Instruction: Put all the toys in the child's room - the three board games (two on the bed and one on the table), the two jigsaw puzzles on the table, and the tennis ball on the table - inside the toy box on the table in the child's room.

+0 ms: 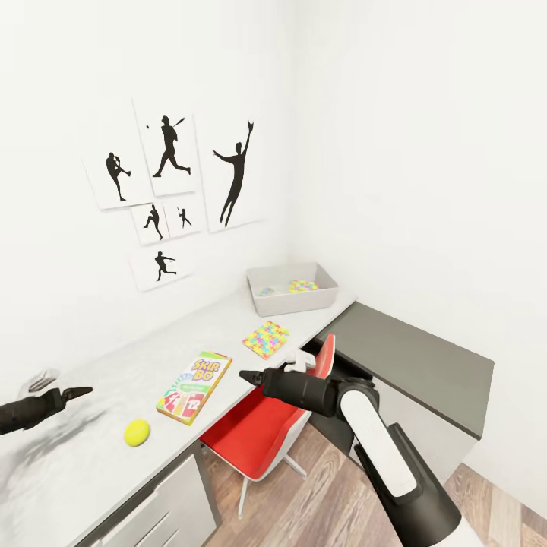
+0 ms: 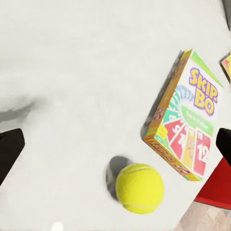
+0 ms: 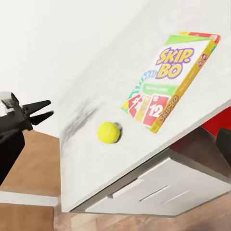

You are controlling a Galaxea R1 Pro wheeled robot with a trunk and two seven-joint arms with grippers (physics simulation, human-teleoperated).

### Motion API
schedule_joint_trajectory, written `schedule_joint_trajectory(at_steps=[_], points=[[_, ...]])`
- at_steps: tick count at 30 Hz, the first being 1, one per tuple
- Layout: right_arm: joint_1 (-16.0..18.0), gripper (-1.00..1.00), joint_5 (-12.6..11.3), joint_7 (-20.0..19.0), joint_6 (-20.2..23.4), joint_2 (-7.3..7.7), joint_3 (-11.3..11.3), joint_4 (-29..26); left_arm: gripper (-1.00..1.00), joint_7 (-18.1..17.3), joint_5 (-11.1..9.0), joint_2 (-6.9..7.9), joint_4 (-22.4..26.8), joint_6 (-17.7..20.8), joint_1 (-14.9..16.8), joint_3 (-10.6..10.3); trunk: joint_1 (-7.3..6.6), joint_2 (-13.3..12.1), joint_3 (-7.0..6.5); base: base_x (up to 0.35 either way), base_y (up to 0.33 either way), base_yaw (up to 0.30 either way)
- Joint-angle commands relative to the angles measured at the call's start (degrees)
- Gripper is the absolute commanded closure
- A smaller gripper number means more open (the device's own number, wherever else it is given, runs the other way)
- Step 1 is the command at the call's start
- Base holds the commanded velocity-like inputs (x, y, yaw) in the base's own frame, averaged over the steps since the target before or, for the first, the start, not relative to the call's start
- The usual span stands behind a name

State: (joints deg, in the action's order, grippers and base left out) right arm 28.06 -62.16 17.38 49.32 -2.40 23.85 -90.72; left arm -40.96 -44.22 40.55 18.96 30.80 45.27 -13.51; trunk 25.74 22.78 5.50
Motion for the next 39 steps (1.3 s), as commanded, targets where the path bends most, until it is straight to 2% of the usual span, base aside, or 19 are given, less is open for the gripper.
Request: schedule_joint_trajectory(at_steps=[1, 3, 4, 8, 10, 11, 13, 14, 16, 19, 21, 24, 32, 38, 39], points=[[0.06, -1.00, -0.54, 0.96, 0.10, -0.01, 0.36, -0.15, -1.00, 1.50, -0.51, -0.36, 0.07, 0.38, 0.08, -0.23, 0.04, 0.14, 0.13, 0.000, 0.000, 0.000], [0.06, -1.00, -0.43, 1.99, 0.09, 0.01, 1.05, -0.30, -1.00, 4.30, -0.51, -1.23, 0.25, 0.31, 0.08, -0.22, 0.04, 0.14, 0.13, 0.000, 0.000, 0.000], [0.06, -1.00, -0.33, 3.30, 0.10, 0.01, 1.76, -0.41, -1.00, 7.03, -0.51, -2.18, 0.41, 0.18, 0.08, -0.22, 0.04, 0.14, 0.13, 0.000, 0.000, 0.000], [0.06, -1.00, -0.22, 6.77, 0.30, 0.02, 3.48, -0.59, -1.00, 13.86, -0.51, -4.63, 0.97, -0.87, 0.14, -0.21, 0.04, 0.14, 0.13, 0.000, 0.000, 0.000], [0.06, -1.00, -0.20, 7.71, 0.38, 0.04, 4.08, -0.66, -1.00, 16.67, -0.49, -5.64, 1.43, -1.31, 0.12, -0.20, 0.04, 0.14, 0.13, 0.000, 0.000, 0.000], [0.06, -1.00, -0.18, 8.33, 0.43, 0.10, 4.55, -0.75, -1.00, 19.53, -0.47, -6.71, 1.91, -1.63, 0.12, -0.20, 0.04, 0.14, 0.13, 0.000, 0.000, 0.000], [0.06, -1.00, -0.17, 8.71, 0.46, 0.17, 4.86, -0.85, -1.00, 22.30, -0.45, -7.78, 2.32, -1.85, 0.14, -0.20, 0.04, 0.14, 0.13, 0.000, 0.000, 0.000], [0.06, -1.00, -0.17, 8.93, 0.49, 0.24, 5.06, -0.92, -1.00, 24.85, -0.44, -8.81, 2.60, -2.02, 0.15, -0.20, 0.04, 0.14, 0.13, 0.000, 0.000, 0.000], [0.06, -1.00, -0.16, 9.08, 0.52, 0.29, 5.19, -0.96, -1.00, 27.06, -0.44, -9.84, 2.81, -2.13, 0.15, -0.20, 0.04, 0.14, 0.13, 0.000, 0.000, 0.000], [0.06, -1.00, -0.16, 9.18, 0.57, 0.36, 5.33, -1.01, -1.00, 30.14, -0.43, -11.65, 3.06, -2.29, 0.16, -0.25, 0.04, 0.14, 0.13, 0.000, 0.000, 0.000], [0.06, -1.00, -0.16, 9.21, 0.58, 0.40, 5.34, -1.02, -1.00, 31.03, -0.43, -12.29, 3.18, -2.33, 0.16, -0.27, 0.04, 0.14, 0.13, 0.000, 0.000, 0.000], [0.06, -1.00, -0.16, 9.18, 0.60, 0.44, 5.34, -1.03, -1.00, 31.99, -0.38, -13.06, 3.97, -2.36, 0.16, -0.28, 0.04, 0.14, 0.13, 0.000, 0.000, 0.000], [0.06, -1.00, -0.16, 9.05, 0.62, 0.49, 5.01, -1.04, -1.00, 34.51, -0.10, -13.93, 5.71, -2.37, 0.15, -0.29, 0.04, 0.14, 0.13, 0.000, 0.000, 0.000], [0.06, -1.00, -0.16, 8.95, 0.66, 0.60, 4.83, -1.04, -1.00, 38.74, -0.08, -15.73, 5.99, -3.15, 0.16, -0.32, 0.04, 0.14, 0.13, 0.000, 0.000, 0.000], [0.06, -1.00, -0.16, 8.93, 0.67, 0.61, 4.79, -1.04, -1.00, 40.55, -0.08, -16.41, 6.02, -4.01, 0.16, -0.32, 0.04, 0.14, 0.13, 0.000, 0.000, 0.000]])
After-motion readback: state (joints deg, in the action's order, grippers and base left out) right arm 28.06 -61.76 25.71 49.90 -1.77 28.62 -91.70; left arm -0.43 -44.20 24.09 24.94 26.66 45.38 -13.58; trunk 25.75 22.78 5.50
